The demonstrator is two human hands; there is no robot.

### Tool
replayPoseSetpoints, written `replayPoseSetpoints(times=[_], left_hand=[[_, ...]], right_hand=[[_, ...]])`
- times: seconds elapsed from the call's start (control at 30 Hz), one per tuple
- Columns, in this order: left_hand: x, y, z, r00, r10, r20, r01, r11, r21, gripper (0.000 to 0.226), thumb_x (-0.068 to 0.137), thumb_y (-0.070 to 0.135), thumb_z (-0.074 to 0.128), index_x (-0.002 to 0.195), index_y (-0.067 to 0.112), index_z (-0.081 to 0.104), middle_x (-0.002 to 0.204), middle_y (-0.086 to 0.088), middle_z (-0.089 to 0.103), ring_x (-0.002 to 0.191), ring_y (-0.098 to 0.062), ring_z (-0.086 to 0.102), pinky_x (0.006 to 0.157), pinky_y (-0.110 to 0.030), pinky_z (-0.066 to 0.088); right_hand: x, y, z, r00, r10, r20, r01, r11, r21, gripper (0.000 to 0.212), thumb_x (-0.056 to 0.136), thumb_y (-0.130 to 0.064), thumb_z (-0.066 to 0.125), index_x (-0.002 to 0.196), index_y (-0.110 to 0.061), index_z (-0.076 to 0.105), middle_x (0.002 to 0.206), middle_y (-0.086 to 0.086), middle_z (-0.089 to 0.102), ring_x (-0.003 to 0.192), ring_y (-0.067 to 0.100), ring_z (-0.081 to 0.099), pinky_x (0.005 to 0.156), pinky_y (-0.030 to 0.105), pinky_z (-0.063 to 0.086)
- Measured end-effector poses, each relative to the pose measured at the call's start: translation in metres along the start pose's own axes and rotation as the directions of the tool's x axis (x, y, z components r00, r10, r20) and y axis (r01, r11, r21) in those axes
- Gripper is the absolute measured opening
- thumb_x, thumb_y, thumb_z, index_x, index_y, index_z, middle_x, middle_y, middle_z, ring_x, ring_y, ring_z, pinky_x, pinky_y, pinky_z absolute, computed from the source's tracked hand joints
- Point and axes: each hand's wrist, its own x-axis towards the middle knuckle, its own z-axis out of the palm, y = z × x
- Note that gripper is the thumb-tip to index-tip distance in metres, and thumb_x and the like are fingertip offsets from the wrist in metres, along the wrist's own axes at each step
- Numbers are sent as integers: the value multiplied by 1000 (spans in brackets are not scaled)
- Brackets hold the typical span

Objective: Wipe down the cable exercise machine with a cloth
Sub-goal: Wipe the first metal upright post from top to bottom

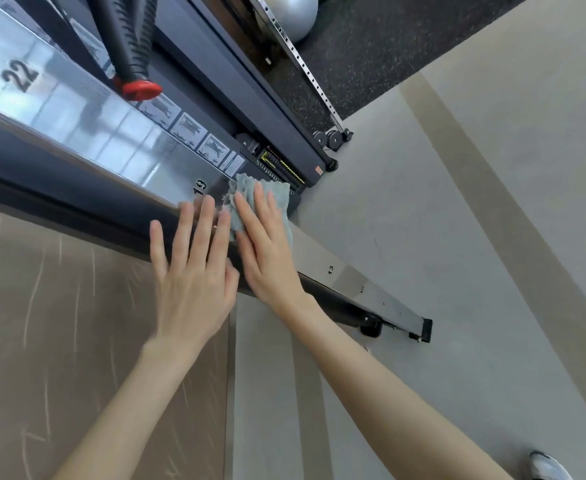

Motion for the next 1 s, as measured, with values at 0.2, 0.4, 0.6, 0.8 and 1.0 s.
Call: replayPoseSetpoints(times=[0.2, 0.4, 0.6, 0.8, 1.0], left_hand=[[-15, 10, 11, 994, 97, 49, -98, 995, 28, 61, 89, 14, 46, 148, 3, 33, 156, -15, 28, 145, -30, 19, 119, -52, 0], [-30, 18, 16, 975, 189, 115, -195, 980, 43, 66, 87, 15, 50, 149, 3, 31, 157, -14, 26, 146, -28, 21, 118, -54, 3], [-34, 26, 27, 988, 141, 70, -146, 987, 66, 63, 87, 16, 48, 147, 3, 35, 156, -16, 28, 146, -30, 19, 118, -55, 3], [-57, 70, 65, 971, 219, 97, -224, 974, 43, 68, 83, 13, 51, 148, 6, 34, 157, -15, 26, 145, -30, 21, 118, -55, 1], [-61, 71, 79, 982, 184, 40, -185, 982, 34, 63, 86, 14, 49, 146, 5, 38, 154, -17, 31, 144, -32, 21, 117, -56, -1]], right_hand=[[-40, 54, -13, 950, 311, -28, -312, 950, -24, 47, 104, -16, 26, 150, -24, 26, 160, 8, 10, 148, 20, -3, 117, 56, 1], [-28, 31, -3, 963, 263, -55, -260, 964, 55, 45, 103, -20, 32, 148, -20, 25, 157, 0, 9, 148, 23, -2, 119, 52, 2], [-37, 58, -6, 992, 106, -62, -113, 987, -118, 45, 103, -29, 29, 145, -16, 39, 154, 13, 28, 146, 29, 17, 116, 56, -2], [-86, 126, -17, 942, 303, -145, -306, 952, -4, 46, 102, -22, 28, 147, -18, 33, 156, 6, 24, 146, 8, 2, 116, 58, 4], [-69, 95, -6, 933, 296, -202, -267, 950, 162, 48, 98, -37, 33, 140, -20, 47, 155, 4, 28, 147, 16, 11, 119, 50, 1]])
